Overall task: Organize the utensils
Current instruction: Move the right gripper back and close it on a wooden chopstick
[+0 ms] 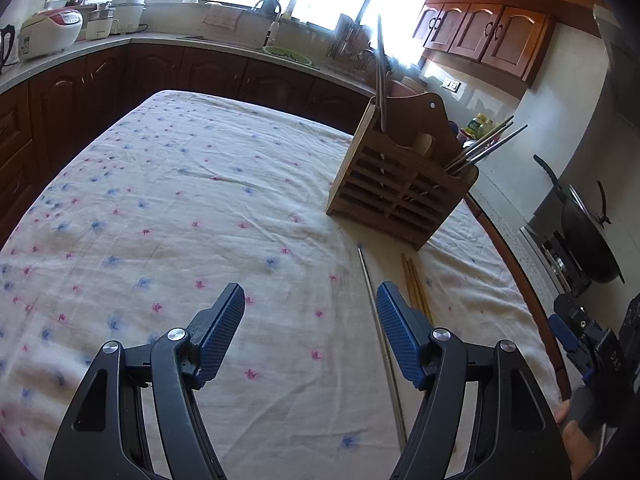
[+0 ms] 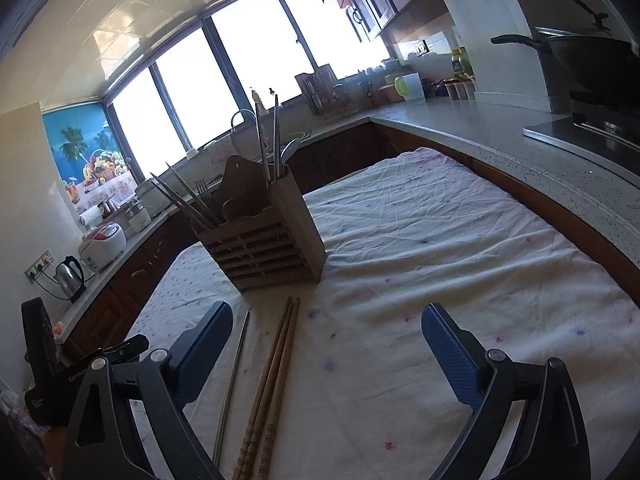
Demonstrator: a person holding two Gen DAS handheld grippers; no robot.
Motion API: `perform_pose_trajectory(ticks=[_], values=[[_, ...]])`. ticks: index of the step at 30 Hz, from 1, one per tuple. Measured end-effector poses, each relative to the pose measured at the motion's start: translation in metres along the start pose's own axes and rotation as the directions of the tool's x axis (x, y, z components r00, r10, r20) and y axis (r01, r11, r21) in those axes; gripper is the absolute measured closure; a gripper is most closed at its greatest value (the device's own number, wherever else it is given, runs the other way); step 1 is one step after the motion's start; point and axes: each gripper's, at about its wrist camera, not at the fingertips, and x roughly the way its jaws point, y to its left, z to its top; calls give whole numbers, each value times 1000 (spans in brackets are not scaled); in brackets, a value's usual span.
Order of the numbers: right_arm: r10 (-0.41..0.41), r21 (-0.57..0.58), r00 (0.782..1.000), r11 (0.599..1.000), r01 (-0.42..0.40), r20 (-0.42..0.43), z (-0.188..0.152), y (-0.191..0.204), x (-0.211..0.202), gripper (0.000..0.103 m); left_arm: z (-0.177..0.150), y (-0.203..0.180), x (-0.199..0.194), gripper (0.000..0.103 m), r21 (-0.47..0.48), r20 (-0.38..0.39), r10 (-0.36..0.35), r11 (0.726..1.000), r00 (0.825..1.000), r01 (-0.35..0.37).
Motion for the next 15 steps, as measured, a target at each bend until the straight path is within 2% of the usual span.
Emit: perform_pose_trajectory(ticks=[3, 5, 7, 8, 9, 15], values=[[-10, -43, 999, 999, 8, -44, -2, 8, 8, 8, -2, 6, 0, 33, -16, -13, 9, 1000, 1000, -9], [-13, -86, 995, 996, 5, -96, -6, 18, 18, 19, -3, 10, 0, 33, -24, -21, 19, 1000, 1000, -20], [-32, -138, 984, 990, 7, -174, -13, 29, 34, 41, -5, 13, 1, 33, -33, -30, 23, 999, 999, -24], [-31, -154, 977, 988, -2, -211, -18, 35, 43, 46, -5, 14, 1, 33, -34, -33, 25, 999, 999, -26], [-34, -173, 969, 985, -10, -246, -24, 39, 51, 56, -5, 14, 1, 33, -34, -36, 27, 999, 999, -29], [-78, -272, 920, 962, -32, -383, -49, 61, 87, 77, -7, 20, 2, 33, -45, -56, 32, 998, 998, -35]])
